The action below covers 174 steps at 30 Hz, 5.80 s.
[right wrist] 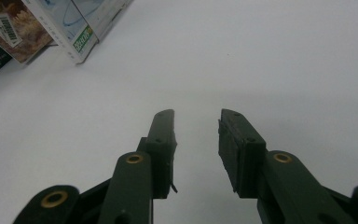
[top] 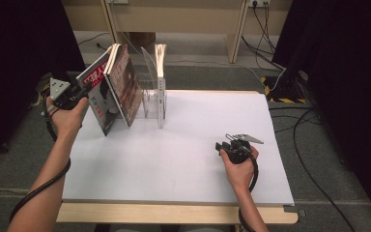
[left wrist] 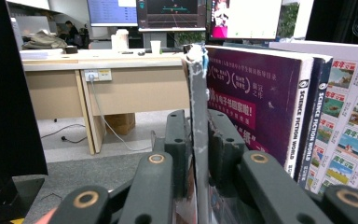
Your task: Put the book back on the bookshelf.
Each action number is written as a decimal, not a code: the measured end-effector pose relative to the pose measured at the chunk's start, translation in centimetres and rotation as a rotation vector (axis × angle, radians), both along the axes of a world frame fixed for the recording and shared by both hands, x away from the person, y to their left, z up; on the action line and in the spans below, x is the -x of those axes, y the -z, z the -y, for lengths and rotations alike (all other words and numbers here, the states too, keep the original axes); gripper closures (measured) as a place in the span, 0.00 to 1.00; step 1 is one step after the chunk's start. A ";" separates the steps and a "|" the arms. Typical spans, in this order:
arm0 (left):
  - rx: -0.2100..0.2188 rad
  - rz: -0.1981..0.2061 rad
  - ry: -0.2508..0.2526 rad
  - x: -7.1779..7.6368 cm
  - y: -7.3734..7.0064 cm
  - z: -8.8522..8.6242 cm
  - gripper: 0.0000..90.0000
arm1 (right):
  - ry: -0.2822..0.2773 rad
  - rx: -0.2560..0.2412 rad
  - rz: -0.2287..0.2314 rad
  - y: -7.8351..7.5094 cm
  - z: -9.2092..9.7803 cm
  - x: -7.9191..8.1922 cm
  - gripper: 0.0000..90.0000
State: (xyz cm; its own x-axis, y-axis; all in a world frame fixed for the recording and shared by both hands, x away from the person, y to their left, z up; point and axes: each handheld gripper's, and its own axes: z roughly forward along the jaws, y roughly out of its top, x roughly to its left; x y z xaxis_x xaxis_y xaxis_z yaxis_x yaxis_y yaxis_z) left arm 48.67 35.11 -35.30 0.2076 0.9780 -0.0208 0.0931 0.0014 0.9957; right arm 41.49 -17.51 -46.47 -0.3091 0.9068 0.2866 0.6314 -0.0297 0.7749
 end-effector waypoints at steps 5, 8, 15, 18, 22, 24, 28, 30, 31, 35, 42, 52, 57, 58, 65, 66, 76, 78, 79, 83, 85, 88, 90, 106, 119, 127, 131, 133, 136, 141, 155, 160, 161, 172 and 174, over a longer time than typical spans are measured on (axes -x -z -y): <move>0.012 -0.020 0.029 -0.3 -0.1 0.3 0.85 | -0.002 0.003 0.002 0.0 0.1 0.0 0.73; 0.027 -0.059 0.048 -0.7 0.0 0.5 0.82 | -0.002 0.003 0.003 0.0 0.1 0.0 0.73; 0.024 -0.085 0.053 -1.4 -0.4 1.1 0.77 | -0.001 -0.002 -0.005 0.0 0.0 0.0 0.73; 0.011 -0.092 0.054 -1.7 -0.7 1.6 0.77 | -0.005 0.000 -0.008 0.0 0.0 0.0 0.73; 0.005 -0.133 0.029 -2.1 -1.1 2.2 0.79 | -0.005 0.004 -0.007 0.1 0.0 0.0 0.73; 0.007 -0.164 0.004 -2.4 -1.2 2.2 0.82 | -0.005 0.001 -0.009 0.1 0.0 0.0 0.73; 0.017 -0.226 -0.014 -2.8 -1.3 2.0 0.90 | -0.008 0.001 -0.015 0.2 0.0 -0.1 0.73; 0.019 -0.253 -0.006 -2.9 -1.6 2.0 0.93 | -0.007 0.001 -0.017 0.2 0.1 -0.1 0.73; 0.024 -0.267 0.001 -2.9 -1.7 1.9 0.94 | -0.005 -0.001 -0.018 0.2 0.1 -0.1 0.73; 0.014 -0.309 0.016 -3.0 -2.1 2.1 0.95 | -0.006 -0.003 -0.024 0.3 0.0 -0.1 0.73; 0.065 -0.263 0.008 -2.6 -1.8 1.5 0.96 | -0.001 -0.005 -0.028 0.2 0.1 -0.1 0.73; 0.060 -0.104 -0.049 -1.9 -1.7 0.9 0.96 | -0.007 -0.001 -0.026 0.4 -0.1 -0.2 0.73; 0.098 -0.035 -0.071 -2.1 -1.0 0.9 0.96 | -0.005 -0.001 -0.028 0.4 0.0 -0.2 0.73; 0.102 -0.035 -0.079 -2.2 -0.9 0.9 0.96 | -0.002 -0.005 -0.031 0.4 0.0 -0.1 0.73; 0.099 -0.027 -0.118 -2.4 0.5 0.7 0.96 | -0.001 -0.006 -0.023 0.3 0.3 -0.1 0.73; 0.084 -0.024 -0.129 -2.3 0.4 0.6 0.96 | 0.004 -0.007 -0.023 0.3 0.3 -0.1 0.73; 0.054 -0.045 -0.133 -2.3 0.3 0.1 0.93 | -0.004 -0.002 -0.021 0.3 0.2 -0.1 0.73; 0.058 -0.050 -0.130 -2.3 0.3 -0.1 0.92 | -0.004 -0.003 -0.023 0.3 0.2 -0.1 0.73; 0.052 -0.048 -0.134 -2.2 0.3 -0.1 0.91 | -0.003 -0.001 -0.021 0.4 0.2 -0.1 0.73; 0.063 -0.050 -0.129 -2.1 0.2 -0.2 0.88 | -0.004 0.000 -0.021 0.3 0.1 -0.1 0.73; 0.069 -0.052 -0.127 -2.1 0.3 -0.2 0.86 | -0.005 0.001 -0.020 0.3 0.2 -0.1 0.73; 0.073 -0.056 -0.118 -1.9 0.3 -0.3 0.84 | -0.005 0.001 -0.019 0.4 0.2 -0.1 0.73; 0.083 -0.056 -0.116 -1.8 0.2 -0.3 0.82 | -0.005 0.001 -0.019 0.4 0.1 -0.1 0.73; 0.093 -0.067 -0.103 -1.0 0.3 -0.5 0.76 | -0.005 0.002 -0.020 0.3 0.1 0.0 0.73; 0.096 -0.085 -0.102 0.3 0.8 -0.6 0.65 | 0.002 -0.002 -0.019 0.3 0.3 0.0 0.73; 0.101 -0.096 -0.106 1.1 1.1 -0.9 0.63 | 0.005 -0.006 -0.017 0.3 0.5 -0.1 0.73; 0.101 -0.096 -0.095 1.5 1.1 -0.8 0.62 | 0.003 -0.008 -0.018 0.3 0.4 -0.1 0.73; 0.099 -0.096 -0.093 1.8 1.1 -0.8 0.62 | 0.004 -0.007 -0.017 0.3 0.5 0.0 0.73; 0.100 -0.097 -0.090 2.2 1.3 -0.8 0.61 | 0.006 -0.010 -0.021 0.3 0.6 0.0 0.73; 0.097 -0.106 -0.085 2.9 1.5 -0.9 0.61 | 0.005 -0.009 -0.016 0.4 0.6 -0.1 0.73; 0.100 -0.127 -0.074 5.3 2.7 -1.5 0.60 | 0.009 -0.008 -0.024 0.3 0.2 0.1 0.73; 0.104 -0.136 -0.071 5.8 3.0 -1.5 0.60 | 0.002 0.002 -0.012 0.3 0.3 0.0 0.73; 0.105 -0.139 -0.067 6.0 3.2 -1.5 0.60 | 0.002 0.000 -0.013 0.2 0.3 0.0 0.73; 0.098 -0.156 -0.041 7.4 3.8 -1.0 0.59 | 0.011 -0.004 -0.015 -0.1 0.3 0.3 0.73; 0.100 -0.158 -0.039 7.5 3.8 -1.0 0.59 | 0.008 0.000 -0.011 -0.1 0.3 0.2 0.73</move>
